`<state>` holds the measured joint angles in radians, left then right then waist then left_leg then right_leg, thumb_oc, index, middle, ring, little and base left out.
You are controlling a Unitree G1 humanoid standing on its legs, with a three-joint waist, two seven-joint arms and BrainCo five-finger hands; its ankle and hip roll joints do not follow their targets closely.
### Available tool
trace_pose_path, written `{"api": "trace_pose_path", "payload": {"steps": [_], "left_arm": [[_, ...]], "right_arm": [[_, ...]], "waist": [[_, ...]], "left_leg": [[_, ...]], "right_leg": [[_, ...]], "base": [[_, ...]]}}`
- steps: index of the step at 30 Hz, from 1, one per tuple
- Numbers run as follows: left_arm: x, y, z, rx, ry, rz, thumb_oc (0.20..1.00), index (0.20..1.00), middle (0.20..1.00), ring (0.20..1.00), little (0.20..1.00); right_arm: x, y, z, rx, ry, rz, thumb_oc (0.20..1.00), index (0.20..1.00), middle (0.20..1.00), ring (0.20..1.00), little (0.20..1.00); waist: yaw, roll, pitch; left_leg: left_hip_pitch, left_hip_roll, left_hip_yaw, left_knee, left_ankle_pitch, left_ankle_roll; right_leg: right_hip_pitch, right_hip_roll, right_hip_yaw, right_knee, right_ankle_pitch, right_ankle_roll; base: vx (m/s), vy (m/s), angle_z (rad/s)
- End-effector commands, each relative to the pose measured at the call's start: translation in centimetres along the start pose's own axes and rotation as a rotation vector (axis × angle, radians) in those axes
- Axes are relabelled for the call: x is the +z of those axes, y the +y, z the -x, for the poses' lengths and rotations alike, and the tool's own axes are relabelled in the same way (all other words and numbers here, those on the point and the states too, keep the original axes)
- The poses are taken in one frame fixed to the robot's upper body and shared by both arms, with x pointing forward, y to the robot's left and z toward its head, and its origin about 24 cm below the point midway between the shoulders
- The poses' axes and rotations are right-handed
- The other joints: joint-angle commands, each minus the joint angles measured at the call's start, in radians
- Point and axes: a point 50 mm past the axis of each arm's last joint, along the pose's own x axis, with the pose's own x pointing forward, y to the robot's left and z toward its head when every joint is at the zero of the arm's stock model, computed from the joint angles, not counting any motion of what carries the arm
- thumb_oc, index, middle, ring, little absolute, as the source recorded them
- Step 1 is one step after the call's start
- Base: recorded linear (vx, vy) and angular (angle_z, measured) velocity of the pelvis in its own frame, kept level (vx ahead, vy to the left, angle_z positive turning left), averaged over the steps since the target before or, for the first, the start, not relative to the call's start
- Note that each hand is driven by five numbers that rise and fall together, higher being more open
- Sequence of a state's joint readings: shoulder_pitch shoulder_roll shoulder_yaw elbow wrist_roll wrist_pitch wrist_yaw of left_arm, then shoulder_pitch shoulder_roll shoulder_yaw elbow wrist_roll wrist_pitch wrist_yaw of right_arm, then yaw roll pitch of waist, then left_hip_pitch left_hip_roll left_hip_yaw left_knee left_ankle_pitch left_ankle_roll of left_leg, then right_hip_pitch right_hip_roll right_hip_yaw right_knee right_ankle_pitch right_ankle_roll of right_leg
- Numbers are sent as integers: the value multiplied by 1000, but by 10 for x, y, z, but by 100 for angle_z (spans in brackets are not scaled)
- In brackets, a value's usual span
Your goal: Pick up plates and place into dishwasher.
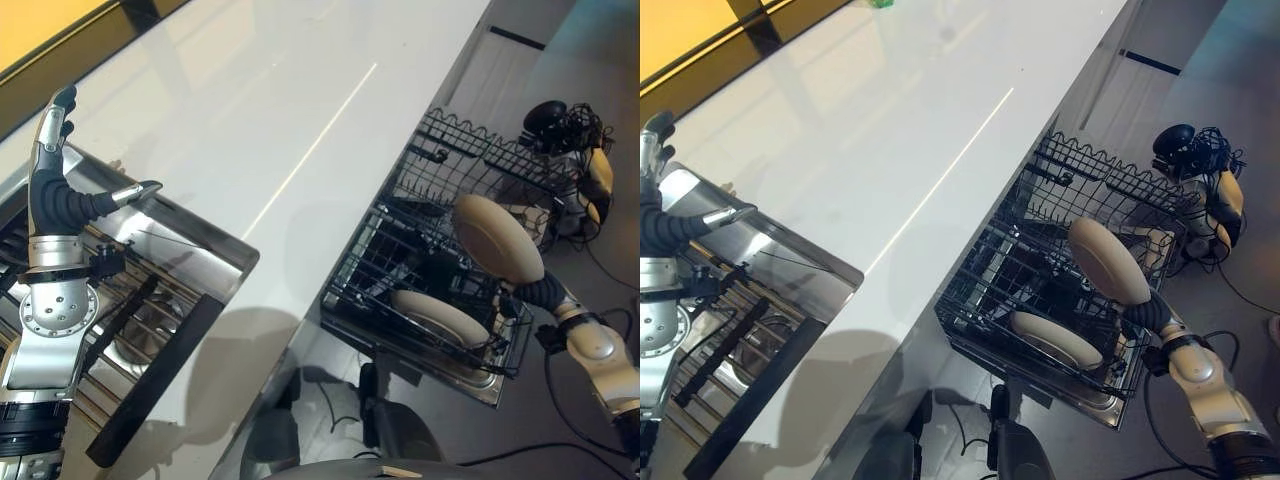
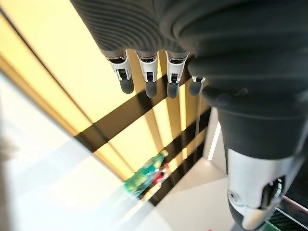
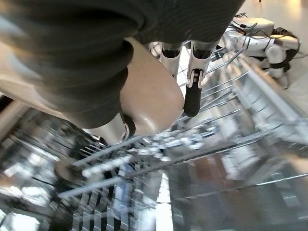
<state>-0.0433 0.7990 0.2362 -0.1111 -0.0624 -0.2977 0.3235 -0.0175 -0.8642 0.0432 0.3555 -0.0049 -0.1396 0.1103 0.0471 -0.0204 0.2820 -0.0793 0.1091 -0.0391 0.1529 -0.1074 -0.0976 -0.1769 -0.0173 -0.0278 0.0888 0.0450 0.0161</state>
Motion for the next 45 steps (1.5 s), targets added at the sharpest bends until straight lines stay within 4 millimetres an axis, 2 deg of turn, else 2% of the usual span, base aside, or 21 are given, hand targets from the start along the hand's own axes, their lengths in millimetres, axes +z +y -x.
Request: {"api": "trace_pose_path", "payload": {"steps": [1,7,13,20,27,32,35,43,44,45], "left_arm": [[28,10,-19,-28,-140,-27,1000,1000,1000,1000,1000],[30,7,-29,-23,-153,-33,1000,1000,1000,1000,1000],[34,4,-35,-25,-175,-39,1000,1000,1000,1000,1000],[39,0,-51,-16,-216,-50,1000,1000,1000,1000,1000],[44,0,-61,9,-249,-63,1000,1000,1000,1000,1000],[53,-1,-71,29,-284,-70,1000,1000,1000,1000,1000],[59,-2,-77,33,-307,-74,1000,1000,1000,1000,1000],[65,3,-82,48,-327,-72,1000,1000,1000,1000,1000],[65,3,-82,50,-329,-72,1000,1000,1000,1000,1000],[65,3,-82,51,-329,-72,1000,1000,1000,1000,1000]], "right_arm": [[23,-28,-8,-6,-70,44,200,200,200,200,200],[31,-44,-18,35,-49,115,200,200,200,200,200],[31,-43,-22,178,-23,113,200,200,200,200,200],[19,-39,-33,302,63,133,200,200,200,200,200],[20,-45,-42,290,121,233,200,200,200,200,200],[8,-62,-45,267,270,453,200,200,200,200,200],[7,-76,-47,222,333,511,200,200,200,200,200],[8,-90,-49,109,385,555,200,200,200,200,200],[11,-91,-50,68,370,539,523,523,523,523,523],[12,-92,-51,53,362,533,950,950,950,950,950]], "waist": [[18,-68,-51],[17,-49,-15],[17,-32,12],[25,-14,58],[23,9,102],[25,30,145],[31,35,164],[33,41,176],[30,40,176],[29,40,176]], "left_leg": [[-143,-18,-78,116,-1,19],[-171,0,-92,116,35,-2],[-202,-1,-102,131,49,-12],[-248,-5,-109,146,67,-16],[-296,-11,-115,156,82,-14],[-335,-14,-119,165,95,-12],[-349,-16,-124,163,101,-10],[-359,-21,-120,156,106,-4],[-358,-21,-118,152,106,-3],[-357,-21,-117,150,107,-2]], "right_leg": [[41,-68,21,3,-59,87],[16,-41,-2,33,-76,52],[-13,-36,-14,64,-90,34],[-54,-30,-23,87,-92,20],[-99,-28,-31,105,-89,11],[-140,-29,-39,120,-84,5],[-155,-30,-47,124,-81,2],[-170,-31,-61,127,-77,-1],[-170,-30,-61,125,-75,-1],[-169,-30,-61,124,-74,-1]], "base": [[45,-246,9],[-1,-139,1],[-7,-70,4],[-34,-75,7],[-52,-56,0],[-63,-50,5],[-61,-66,2],[-38,-25,0],[-42,-3,0],[-45,9,0]]}}
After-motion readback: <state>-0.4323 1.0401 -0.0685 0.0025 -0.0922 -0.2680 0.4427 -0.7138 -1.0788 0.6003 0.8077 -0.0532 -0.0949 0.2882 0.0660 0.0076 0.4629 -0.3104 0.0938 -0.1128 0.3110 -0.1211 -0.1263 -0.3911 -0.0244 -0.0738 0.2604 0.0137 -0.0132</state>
